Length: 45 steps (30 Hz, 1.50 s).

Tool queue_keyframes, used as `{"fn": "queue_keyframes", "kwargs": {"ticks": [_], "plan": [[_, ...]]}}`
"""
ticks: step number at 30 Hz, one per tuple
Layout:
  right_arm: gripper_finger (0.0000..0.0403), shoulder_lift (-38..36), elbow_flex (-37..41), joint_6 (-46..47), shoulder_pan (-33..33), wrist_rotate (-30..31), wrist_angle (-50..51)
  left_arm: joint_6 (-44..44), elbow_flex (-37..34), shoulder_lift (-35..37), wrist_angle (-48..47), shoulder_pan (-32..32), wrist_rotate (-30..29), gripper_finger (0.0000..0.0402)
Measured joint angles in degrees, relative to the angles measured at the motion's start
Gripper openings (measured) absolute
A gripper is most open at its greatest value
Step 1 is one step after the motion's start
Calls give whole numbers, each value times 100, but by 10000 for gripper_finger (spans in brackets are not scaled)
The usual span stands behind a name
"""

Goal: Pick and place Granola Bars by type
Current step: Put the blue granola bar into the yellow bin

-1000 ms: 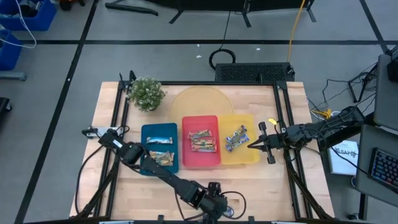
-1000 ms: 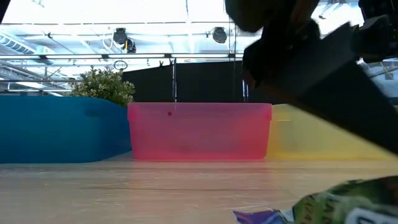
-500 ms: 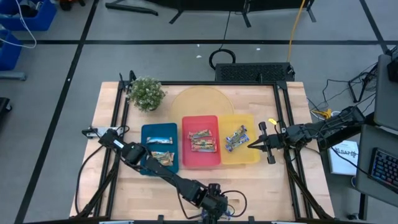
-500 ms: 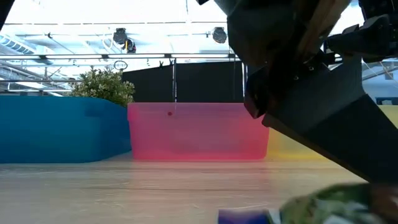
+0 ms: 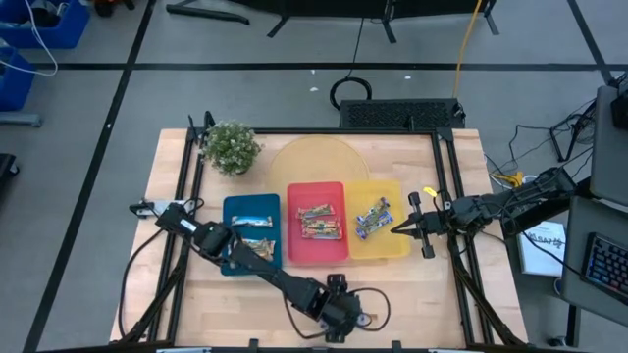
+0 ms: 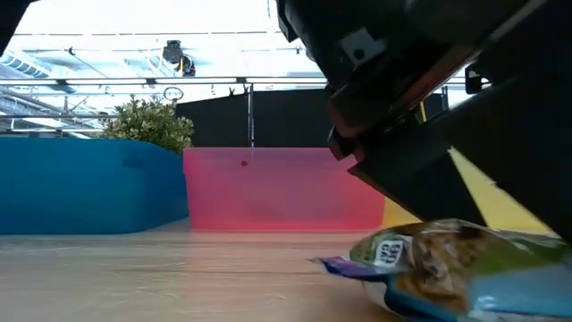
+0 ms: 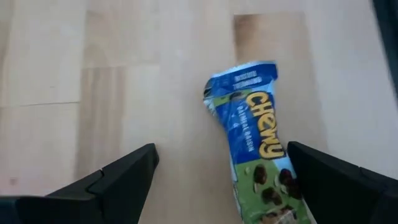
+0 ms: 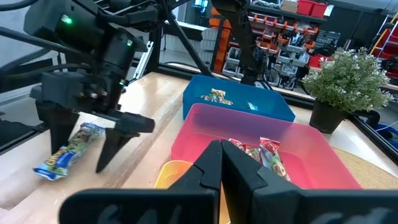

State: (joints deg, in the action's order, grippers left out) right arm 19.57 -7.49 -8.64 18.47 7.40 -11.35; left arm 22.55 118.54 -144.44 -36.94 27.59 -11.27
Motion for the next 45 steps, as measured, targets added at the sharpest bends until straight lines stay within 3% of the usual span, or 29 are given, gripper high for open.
{"fn": "queue_keyframes", "kwargs": {"ticks": [7, 11, 21, 29, 33, 45], "plan": [[0, 0, 0, 4, -1, 0, 24, -77, -9, 2, -233, -290, 260, 367], [0, 1, 0, 7, -1, 0, 87, 475, -15, 2, -253, -414, 501, 358], [0, 2, 0, 48, -1, 2, 96, 1468, -15, 11, -525, -330, 620, 238], [0, 2, 0, 48, 0, 2, 92, 616, -22, 11, -625, -177, 521, 138], [0, 2, 0, 48, -1, 2, 93, 95, -27, 11, -535, -179, 574, 107], [0, 0, 0, 37, 1, 2, 89, -618, -74, 378, 356, -184, 880, 99]]}}
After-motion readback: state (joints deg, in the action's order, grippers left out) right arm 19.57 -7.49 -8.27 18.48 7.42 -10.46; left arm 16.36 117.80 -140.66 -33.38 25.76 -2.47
